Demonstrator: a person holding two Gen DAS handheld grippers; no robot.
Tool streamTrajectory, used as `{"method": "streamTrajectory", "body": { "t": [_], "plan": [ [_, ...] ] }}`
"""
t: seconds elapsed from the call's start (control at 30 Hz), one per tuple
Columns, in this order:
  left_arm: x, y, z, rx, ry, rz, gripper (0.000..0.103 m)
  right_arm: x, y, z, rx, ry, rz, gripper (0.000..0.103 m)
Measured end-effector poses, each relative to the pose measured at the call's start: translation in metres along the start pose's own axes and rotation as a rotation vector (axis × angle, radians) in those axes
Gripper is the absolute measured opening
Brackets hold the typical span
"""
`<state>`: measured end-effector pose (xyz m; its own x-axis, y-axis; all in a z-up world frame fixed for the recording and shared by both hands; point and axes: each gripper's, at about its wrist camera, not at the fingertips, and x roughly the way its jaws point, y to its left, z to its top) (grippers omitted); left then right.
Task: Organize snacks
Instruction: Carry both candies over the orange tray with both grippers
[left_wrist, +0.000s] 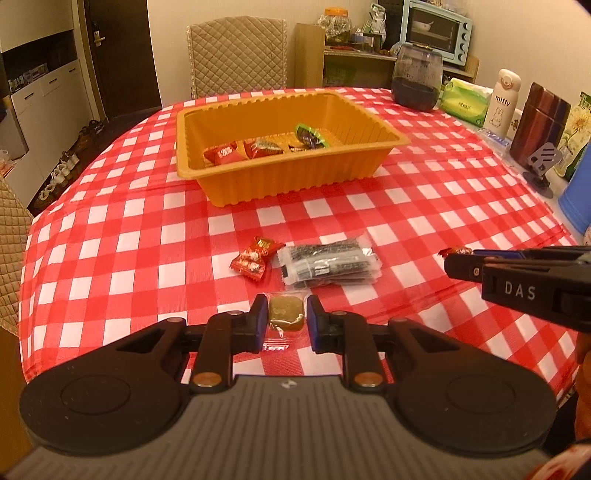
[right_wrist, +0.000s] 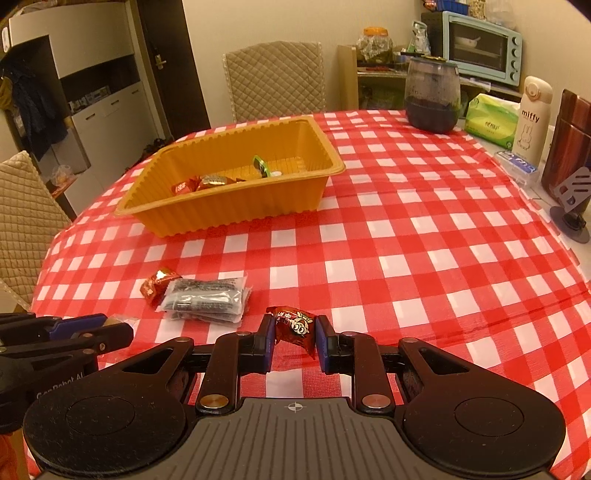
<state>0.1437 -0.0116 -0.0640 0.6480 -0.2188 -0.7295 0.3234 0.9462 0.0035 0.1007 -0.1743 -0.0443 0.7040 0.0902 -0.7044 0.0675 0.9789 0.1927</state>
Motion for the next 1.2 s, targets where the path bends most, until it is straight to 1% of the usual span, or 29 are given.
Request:
{"method": "streamTrajectory", "body": {
  "t": [0.37, 0.57, 0.7, 0.93, 1.2],
  "plan": [
    [-0.008, -0.002, 0.014, -0.004, -0.026, -0.011, 0.020, -0.011, 0.001, 0.004, -0.007, -0.009, -0.005, 0.023],
    [-0.006, 0.002, 0.032, -0.003, -0.046, -0.008, 0.020, -0.010, -0.001, 0.016, -0.003, -0.016, 0.008, 0.023],
    [-0.002, 0.008, 0.049, -0.007, -0.068, 0.002, 0.020, -0.004, -0.001, 0.034, -0.017, -0.027, 0.019, 0.023],
    [0.008, 0.025, 0.086, -0.016, -0.111, 0.016, 0.020, 0.012, 0.004, 0.077, -0.045, -0.056, 0.049, 0.024],
    [0.036, 0.043, 0.127, -0.016, -0.131, 0.031, 0.020, 0.043, 0.014, 0.130, -0.082, -0.069, 0.075, 0.024]
  ]
}}
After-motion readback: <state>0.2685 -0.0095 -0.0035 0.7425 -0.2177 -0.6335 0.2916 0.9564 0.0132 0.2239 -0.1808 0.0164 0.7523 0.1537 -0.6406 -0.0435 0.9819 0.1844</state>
